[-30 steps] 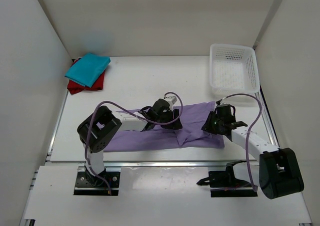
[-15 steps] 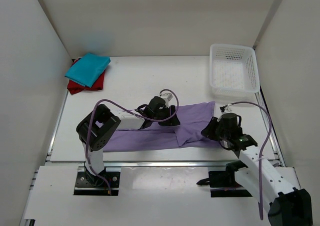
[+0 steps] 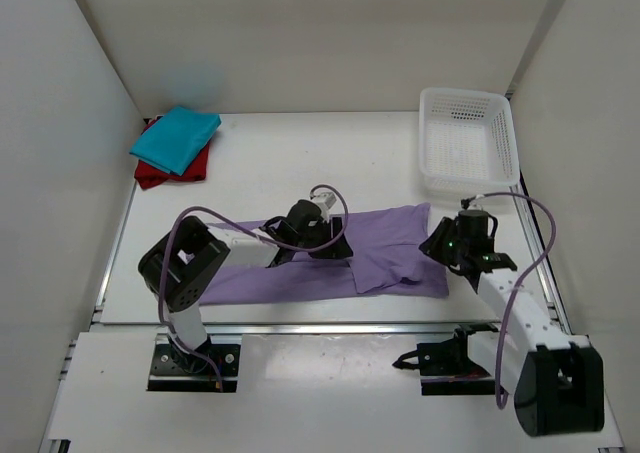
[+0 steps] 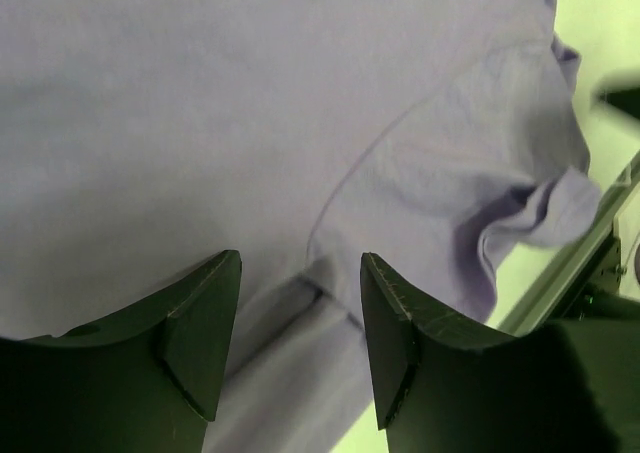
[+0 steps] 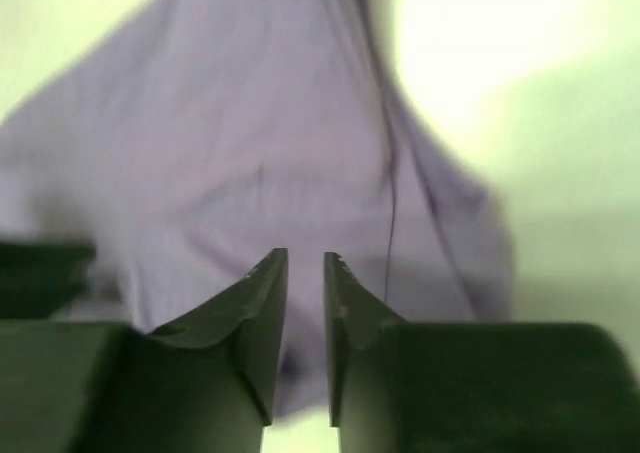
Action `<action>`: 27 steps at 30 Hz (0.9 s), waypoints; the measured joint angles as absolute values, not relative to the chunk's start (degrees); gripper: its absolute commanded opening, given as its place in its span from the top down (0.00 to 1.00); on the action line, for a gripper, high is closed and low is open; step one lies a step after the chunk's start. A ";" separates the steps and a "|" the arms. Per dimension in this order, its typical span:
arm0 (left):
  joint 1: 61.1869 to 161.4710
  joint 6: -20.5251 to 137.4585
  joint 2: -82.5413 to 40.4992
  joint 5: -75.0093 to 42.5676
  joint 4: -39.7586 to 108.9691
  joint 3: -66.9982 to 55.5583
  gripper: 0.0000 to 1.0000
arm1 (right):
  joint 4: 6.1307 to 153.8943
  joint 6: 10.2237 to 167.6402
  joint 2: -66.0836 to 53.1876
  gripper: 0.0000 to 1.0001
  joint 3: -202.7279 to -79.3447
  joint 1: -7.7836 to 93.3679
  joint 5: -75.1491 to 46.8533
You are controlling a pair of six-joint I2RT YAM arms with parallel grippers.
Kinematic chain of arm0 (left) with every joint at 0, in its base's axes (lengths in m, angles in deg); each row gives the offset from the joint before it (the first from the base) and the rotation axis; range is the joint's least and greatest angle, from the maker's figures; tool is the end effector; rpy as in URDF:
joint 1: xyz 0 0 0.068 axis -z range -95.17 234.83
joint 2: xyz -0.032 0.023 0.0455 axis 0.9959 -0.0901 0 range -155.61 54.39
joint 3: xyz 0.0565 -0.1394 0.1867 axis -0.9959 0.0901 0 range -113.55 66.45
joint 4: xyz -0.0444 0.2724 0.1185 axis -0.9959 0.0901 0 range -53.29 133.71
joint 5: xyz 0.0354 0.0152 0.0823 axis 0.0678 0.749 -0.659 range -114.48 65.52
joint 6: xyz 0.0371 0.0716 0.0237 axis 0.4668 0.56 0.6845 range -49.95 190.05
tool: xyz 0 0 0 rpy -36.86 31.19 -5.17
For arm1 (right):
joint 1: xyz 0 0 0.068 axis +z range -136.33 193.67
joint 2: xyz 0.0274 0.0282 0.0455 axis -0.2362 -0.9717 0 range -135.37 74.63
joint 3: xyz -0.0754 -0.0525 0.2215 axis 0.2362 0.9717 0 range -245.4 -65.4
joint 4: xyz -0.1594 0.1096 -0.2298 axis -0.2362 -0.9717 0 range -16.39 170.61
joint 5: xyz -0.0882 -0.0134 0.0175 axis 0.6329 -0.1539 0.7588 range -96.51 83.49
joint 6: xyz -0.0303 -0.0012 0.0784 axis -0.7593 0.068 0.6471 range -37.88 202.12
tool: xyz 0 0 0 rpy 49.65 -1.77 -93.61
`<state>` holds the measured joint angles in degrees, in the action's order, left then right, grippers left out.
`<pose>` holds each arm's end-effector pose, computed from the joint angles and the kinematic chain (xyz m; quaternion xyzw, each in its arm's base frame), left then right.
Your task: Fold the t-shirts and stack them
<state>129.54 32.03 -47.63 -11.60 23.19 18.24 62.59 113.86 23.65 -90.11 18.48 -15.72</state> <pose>0.2702 -0.2905 0.0483 0.0997 0.8974 -0.3524 0.2463 0.2616 0.0340 0.1166 0.1835 0.9006 0.1917 0.3444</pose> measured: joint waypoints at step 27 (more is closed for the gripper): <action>136.01 31.11 -35.41 -13.56 16.63 35.34 0.39 | 87.74 108.88 -5.05 0.93 -96.41 14.03 -14.21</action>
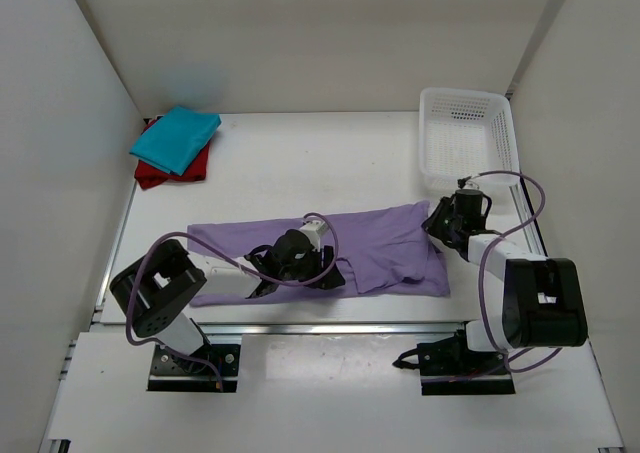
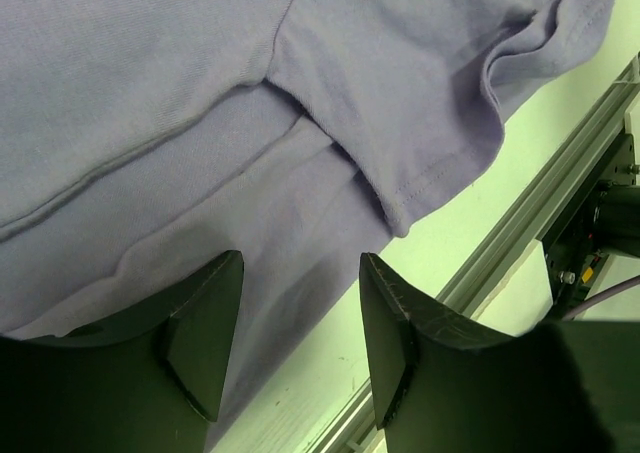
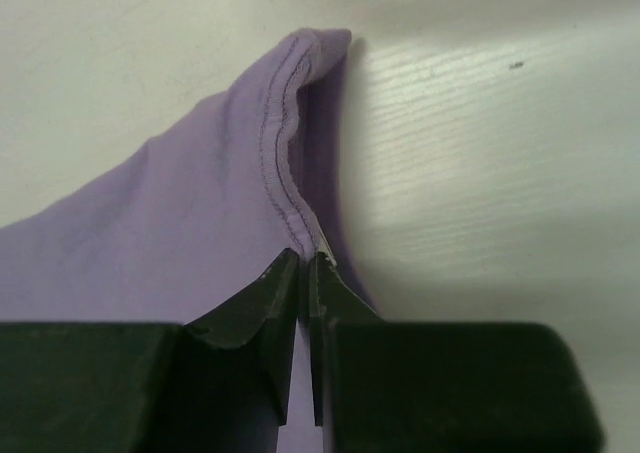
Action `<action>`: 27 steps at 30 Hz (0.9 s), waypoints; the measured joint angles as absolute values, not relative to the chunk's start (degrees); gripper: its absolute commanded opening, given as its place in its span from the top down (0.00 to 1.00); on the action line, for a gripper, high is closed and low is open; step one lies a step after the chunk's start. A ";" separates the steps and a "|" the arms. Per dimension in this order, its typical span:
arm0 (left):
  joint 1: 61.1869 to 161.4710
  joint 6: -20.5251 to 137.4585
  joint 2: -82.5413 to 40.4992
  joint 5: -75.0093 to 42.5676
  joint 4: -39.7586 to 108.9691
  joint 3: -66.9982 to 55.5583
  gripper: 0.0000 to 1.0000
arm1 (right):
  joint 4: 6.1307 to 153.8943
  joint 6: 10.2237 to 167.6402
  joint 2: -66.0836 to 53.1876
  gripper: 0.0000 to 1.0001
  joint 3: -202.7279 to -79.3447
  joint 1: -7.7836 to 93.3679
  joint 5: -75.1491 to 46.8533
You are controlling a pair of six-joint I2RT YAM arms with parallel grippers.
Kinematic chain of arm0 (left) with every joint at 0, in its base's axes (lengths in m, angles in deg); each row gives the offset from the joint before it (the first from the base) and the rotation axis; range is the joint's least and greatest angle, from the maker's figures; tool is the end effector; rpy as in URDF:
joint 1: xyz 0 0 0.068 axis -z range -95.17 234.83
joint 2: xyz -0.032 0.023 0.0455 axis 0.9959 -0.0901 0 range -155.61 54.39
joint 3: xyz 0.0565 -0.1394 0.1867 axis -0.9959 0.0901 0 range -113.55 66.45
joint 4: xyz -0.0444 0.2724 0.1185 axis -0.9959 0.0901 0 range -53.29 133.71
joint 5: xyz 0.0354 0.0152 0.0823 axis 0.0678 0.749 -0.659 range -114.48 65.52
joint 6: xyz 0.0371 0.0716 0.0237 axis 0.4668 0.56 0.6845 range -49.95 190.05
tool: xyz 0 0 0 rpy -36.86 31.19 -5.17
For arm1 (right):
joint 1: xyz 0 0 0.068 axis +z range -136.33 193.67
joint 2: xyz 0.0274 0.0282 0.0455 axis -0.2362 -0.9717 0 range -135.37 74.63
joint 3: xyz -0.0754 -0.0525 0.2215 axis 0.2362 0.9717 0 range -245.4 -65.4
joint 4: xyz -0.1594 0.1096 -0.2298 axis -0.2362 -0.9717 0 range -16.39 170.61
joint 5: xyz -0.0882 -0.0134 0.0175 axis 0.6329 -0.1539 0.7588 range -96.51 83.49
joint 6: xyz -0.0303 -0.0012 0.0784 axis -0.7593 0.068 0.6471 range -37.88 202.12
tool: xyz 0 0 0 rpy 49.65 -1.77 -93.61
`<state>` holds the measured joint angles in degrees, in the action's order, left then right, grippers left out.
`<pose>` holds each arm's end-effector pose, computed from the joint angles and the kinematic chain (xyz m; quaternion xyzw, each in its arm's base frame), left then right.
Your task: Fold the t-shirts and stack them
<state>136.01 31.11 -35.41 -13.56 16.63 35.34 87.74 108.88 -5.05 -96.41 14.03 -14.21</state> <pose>0.1982 -0.2685 0.0385 0.1367 0.8875 -0.3661 0.2442 0.3228 0.0120 0.0667 0.1808 0.8921 0.1556 0.3836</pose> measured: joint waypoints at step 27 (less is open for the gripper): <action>133.25 31.41 -28.22 -12.71 22.01 37.87 0.37 | 85.51 111.42 15.08 0.99 -90.11 19.42 -11.96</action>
